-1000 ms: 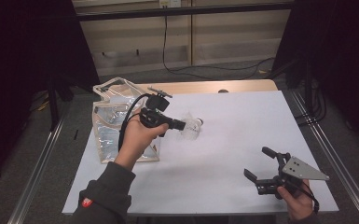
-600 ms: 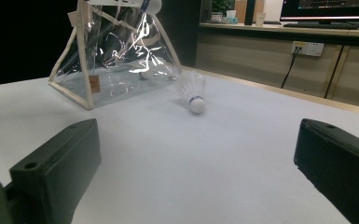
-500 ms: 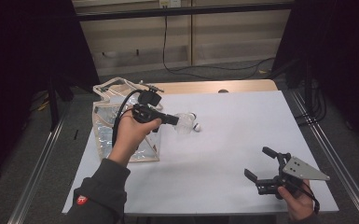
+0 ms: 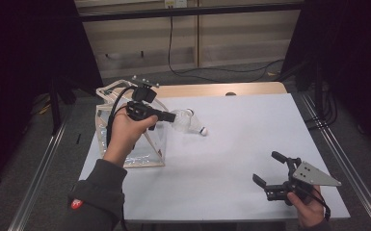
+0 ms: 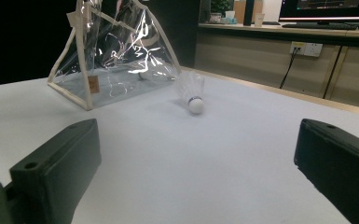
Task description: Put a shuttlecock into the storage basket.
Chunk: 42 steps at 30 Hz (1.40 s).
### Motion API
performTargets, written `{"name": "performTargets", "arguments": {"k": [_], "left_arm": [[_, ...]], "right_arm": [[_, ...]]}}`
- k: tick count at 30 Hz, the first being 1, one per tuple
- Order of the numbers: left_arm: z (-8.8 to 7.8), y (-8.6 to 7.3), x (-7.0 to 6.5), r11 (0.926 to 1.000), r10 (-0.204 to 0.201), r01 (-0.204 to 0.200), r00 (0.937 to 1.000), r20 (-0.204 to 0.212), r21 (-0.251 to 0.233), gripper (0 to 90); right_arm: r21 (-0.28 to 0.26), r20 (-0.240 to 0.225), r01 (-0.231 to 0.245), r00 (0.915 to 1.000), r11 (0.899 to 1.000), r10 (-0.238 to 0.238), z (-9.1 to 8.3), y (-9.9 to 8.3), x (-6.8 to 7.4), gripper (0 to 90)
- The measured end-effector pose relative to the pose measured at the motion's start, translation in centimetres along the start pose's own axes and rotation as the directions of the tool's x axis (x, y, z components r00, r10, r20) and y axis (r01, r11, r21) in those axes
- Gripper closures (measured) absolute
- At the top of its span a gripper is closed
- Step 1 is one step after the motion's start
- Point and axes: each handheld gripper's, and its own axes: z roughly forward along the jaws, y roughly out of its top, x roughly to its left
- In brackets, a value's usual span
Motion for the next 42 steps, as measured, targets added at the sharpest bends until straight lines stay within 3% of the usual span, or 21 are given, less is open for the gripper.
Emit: {"name": "performTargets", "arguments": {"k": [42], "left_arm": [[-3.5,1.2,1.7,0.9989,-0.042,0.040,0.9962,-0.076,-0.024,90.0]], "right_arm": [[-0.002,-0.001,0.002,1.0000,1.000,-0.002,0.0,0.0,0.0,0.2]]}}
